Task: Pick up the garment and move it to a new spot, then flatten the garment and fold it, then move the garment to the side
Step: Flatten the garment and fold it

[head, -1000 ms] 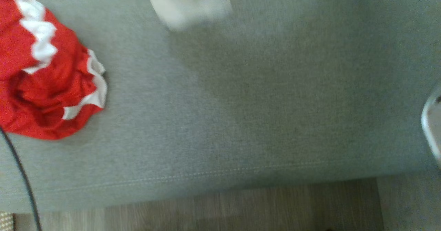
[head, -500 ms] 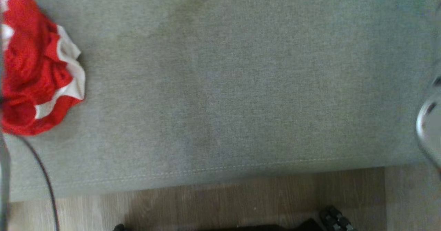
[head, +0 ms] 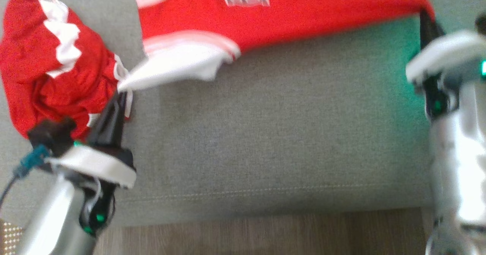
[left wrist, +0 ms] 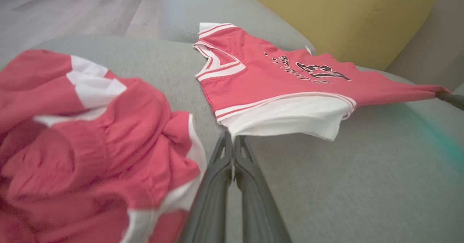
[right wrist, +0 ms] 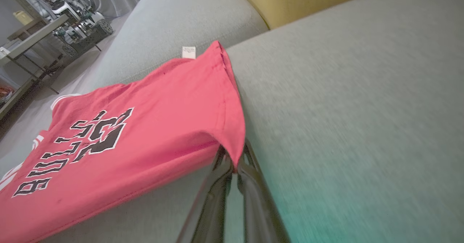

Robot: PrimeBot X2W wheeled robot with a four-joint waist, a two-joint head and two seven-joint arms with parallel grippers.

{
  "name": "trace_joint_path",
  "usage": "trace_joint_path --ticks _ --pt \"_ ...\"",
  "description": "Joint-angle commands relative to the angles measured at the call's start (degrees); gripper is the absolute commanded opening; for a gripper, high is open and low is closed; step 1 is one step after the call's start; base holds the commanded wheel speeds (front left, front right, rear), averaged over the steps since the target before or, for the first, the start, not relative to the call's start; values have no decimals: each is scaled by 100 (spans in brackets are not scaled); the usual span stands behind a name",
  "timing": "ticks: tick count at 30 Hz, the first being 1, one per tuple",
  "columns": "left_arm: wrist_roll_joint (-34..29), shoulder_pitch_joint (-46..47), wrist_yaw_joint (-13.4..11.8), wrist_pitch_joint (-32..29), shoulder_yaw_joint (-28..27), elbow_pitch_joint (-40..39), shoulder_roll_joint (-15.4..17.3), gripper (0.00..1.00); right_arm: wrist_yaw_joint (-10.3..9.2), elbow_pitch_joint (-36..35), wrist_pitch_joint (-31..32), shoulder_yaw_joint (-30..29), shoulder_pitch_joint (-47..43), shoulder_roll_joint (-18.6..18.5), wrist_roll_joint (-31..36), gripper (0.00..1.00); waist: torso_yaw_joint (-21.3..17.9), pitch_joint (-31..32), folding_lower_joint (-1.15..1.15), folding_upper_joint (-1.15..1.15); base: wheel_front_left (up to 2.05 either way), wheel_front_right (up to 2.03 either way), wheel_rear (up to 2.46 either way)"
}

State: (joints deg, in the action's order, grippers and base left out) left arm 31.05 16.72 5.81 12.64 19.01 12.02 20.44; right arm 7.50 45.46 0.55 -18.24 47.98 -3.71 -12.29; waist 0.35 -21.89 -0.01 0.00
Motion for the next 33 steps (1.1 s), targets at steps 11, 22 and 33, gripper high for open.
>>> trace_joint_path --ticks 11,22,33 --pt "273 -1163 -380 61 -130 -452 -226 0 -1 -2802 1051 -293 -2727 75 -828 0 144 958 1 0 0 0 0" --pt "226 -2073 -808 -61 -5 -1220 -250 0 -1 -3938 1406 -489 -4078 82 -1417 0 84 1177 1 0 0 0 0" --pt "293 -2012 -864 -438 20 -1898 -101 0 -1 -4140 1538 -713 -4077 82 -1442 0 192 979 1 0 0 0 0"
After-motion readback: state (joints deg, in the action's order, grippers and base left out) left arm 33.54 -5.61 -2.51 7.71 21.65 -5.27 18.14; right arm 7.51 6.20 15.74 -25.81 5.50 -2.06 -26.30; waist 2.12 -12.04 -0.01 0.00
